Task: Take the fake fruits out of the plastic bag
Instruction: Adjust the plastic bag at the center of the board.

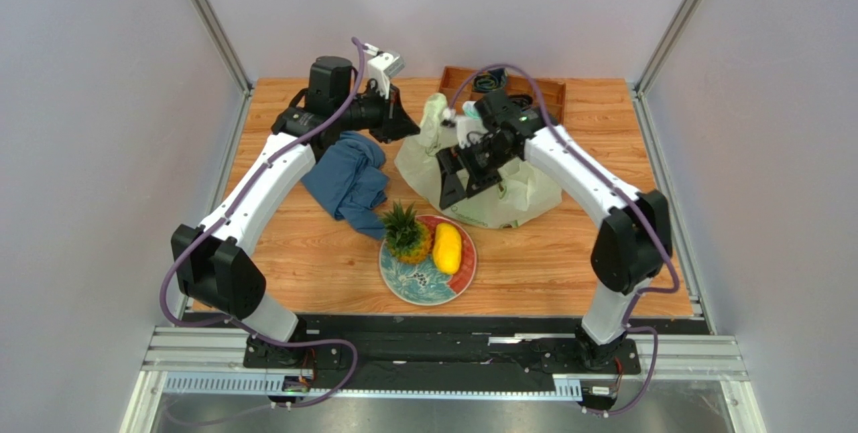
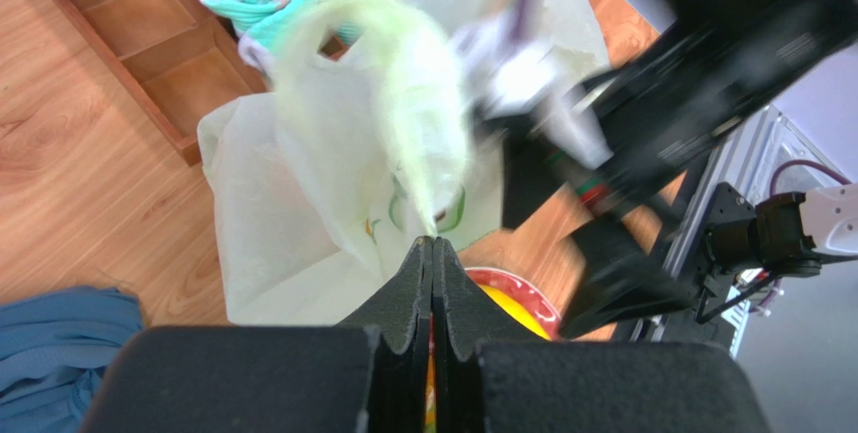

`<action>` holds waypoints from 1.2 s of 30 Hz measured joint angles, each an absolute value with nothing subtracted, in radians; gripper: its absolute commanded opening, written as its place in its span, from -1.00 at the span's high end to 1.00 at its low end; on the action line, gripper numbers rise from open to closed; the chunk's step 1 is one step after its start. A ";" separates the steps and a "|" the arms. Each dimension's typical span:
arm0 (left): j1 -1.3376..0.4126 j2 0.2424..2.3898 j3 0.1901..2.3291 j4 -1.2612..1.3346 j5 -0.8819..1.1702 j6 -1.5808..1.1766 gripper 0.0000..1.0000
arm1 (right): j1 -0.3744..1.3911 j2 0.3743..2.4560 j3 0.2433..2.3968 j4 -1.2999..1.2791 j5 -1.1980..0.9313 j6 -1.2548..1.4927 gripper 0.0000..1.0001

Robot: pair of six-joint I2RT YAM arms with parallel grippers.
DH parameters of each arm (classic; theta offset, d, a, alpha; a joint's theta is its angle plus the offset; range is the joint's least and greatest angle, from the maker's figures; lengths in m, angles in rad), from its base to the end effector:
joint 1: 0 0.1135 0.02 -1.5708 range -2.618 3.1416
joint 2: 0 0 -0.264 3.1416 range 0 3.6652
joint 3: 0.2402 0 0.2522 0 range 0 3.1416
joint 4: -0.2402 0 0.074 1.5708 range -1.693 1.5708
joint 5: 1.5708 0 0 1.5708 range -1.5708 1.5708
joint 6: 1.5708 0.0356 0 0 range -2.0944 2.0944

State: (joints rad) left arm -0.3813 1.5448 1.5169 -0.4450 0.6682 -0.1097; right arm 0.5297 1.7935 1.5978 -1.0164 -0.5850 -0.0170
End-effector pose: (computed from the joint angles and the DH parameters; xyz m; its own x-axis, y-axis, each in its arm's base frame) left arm 0.3171 -0.1509 0.3841 -0.5082 0.1112 -0.8540 0.7530 0.5387 -0.3780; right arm 0.3065 0.2022 0.2851 -0.7979 -0.4836 -0.3598 -0.6022 0.6134 0.5110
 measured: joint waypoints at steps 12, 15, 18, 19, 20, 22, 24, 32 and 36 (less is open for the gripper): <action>-0.397 1.541 1.485 -0.501 0.672 -0.011 1.00 | 0.350 1.724 1.800 -0.971 -0.550 -0.094 -0.16; -0.398 1.527 1.458 -0.544 0.671 0.039 1.00 | 0.356 1.834 1.757 -0.934 -0.511 -0.113 0.03; -0.399 1.503 1.430 -0.570 0.667 0.079 1.00 | 0.360 1.869 1.641 -0.934 -0.460 -0.137 0.25; -0.399 1.494 1.418 -0.576 0.664 0.090 1.00 | 0.363 1.861 1.594 -0.935 -0.442 -0.150 0.31; -0.399 1.487 1.410 -0.580 0.663 0.097 1.00 | 0.367 1.845 1.544 -0.939 -0.425 -0.162 0.36; -0.399 1.478 1.395 -0.589 0.658 0.112 1.00 | 0.371 1.800 1.452 -0.943 -0.395 -0.179 0.37; -0.399 1.477 1.390 -0.594 0.652 0.121 1.00 | 0.376 1.720 1.341 -0.947 -0.372 -0.192 0.38; -0.400 1.481 1.391 -0.621 0.632 0.171 1.00 | 0.385 1.618 1.256 -0.942 -0.300 -0.240 -0.67; -0.400 1.495 1.408 -0.627 0.617 0.190 1.00 | 0.385 1.739 1.406 -0.927 -0.287 -0.216 -0.84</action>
